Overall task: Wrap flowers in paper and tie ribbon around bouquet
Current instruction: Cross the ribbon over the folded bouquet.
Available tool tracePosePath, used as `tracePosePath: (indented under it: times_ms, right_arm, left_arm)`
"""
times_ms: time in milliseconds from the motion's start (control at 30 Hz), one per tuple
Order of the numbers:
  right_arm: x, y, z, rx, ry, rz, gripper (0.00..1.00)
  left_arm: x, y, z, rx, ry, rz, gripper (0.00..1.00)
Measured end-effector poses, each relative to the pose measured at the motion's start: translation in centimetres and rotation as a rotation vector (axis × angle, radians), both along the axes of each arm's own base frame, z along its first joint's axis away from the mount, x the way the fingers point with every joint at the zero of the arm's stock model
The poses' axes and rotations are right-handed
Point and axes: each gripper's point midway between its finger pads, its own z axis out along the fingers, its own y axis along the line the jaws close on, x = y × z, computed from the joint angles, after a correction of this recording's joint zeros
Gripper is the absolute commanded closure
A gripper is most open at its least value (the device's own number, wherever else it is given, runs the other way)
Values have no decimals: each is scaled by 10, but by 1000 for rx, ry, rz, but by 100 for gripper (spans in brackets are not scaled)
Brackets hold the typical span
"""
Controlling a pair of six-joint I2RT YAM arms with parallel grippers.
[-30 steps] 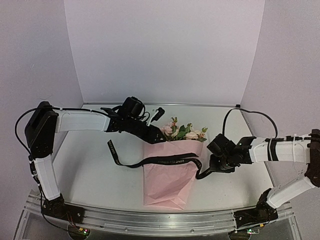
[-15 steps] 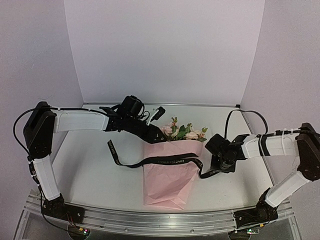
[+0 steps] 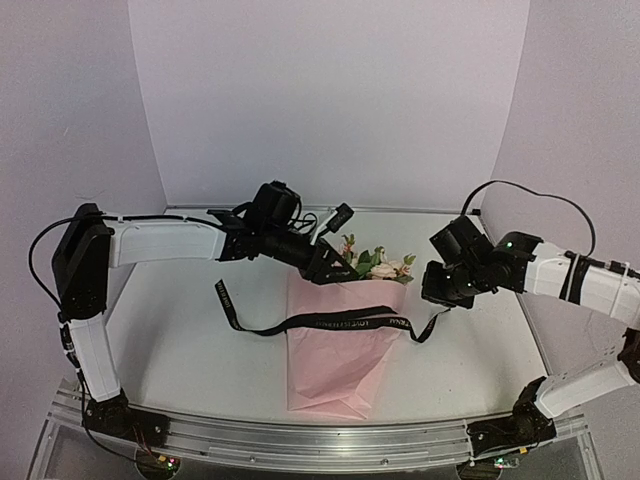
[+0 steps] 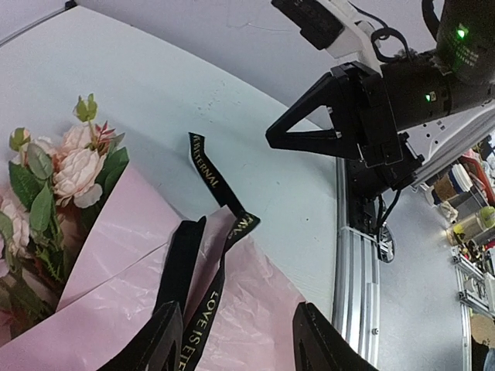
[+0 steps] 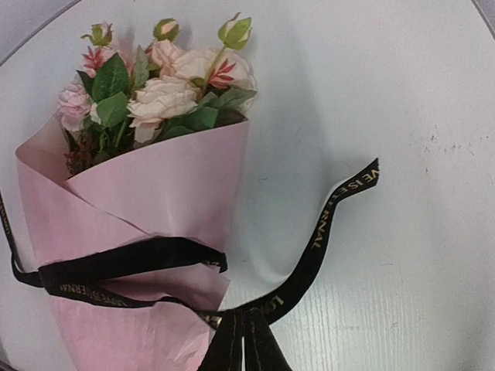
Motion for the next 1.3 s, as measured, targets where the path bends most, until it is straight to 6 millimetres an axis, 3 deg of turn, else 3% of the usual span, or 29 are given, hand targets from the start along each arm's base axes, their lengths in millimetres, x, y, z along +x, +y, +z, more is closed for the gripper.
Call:
tracePosePath:
  times_ms: [67,167,267,367,533,700,900,1167,1267,1300]
  right_arm:
    - [1,8,11,28,-4,25,91]
    - [4,16,25,55,-20,45,76]
    - [3,16,24,55,-16,44,61]
    - [-4,2,0,22,24,18,57]
    - [-15,-43,-57,-40,146,-135,47]
    - [10,-61,-81,-125,193,-261,40]
    - [36,-67,-116,-187,271,-354,30]
    - [49,-67,-138,-209,307,-435,46]
    - [51,-66,-139,-199,303,-465,58]
    - [50,-66,-140,-196,303,-474,67]
  left_arm:
    - [-3,-6,1,-29,-9,-33,49]
    - [-4,-14,-3,-50,-13,-61,50]
    - [-3,-17,-8,-53,-12,-68,49]
    - [-3,-18,-5,-65,-22,-68,50]
    - [-2,-19,-4,-69,-28,-67,50]
    - [-1,-18,-8,-60,-26,-59,51]
    - [-4,-13,-9,-54,-25,-55,51]
    - [-8,-6,0,-63,-40,-46,51]
    - [-9,-5,0,-62,-42,-42,52]
    - [-9,-5,0,-62,-43,-40,52]
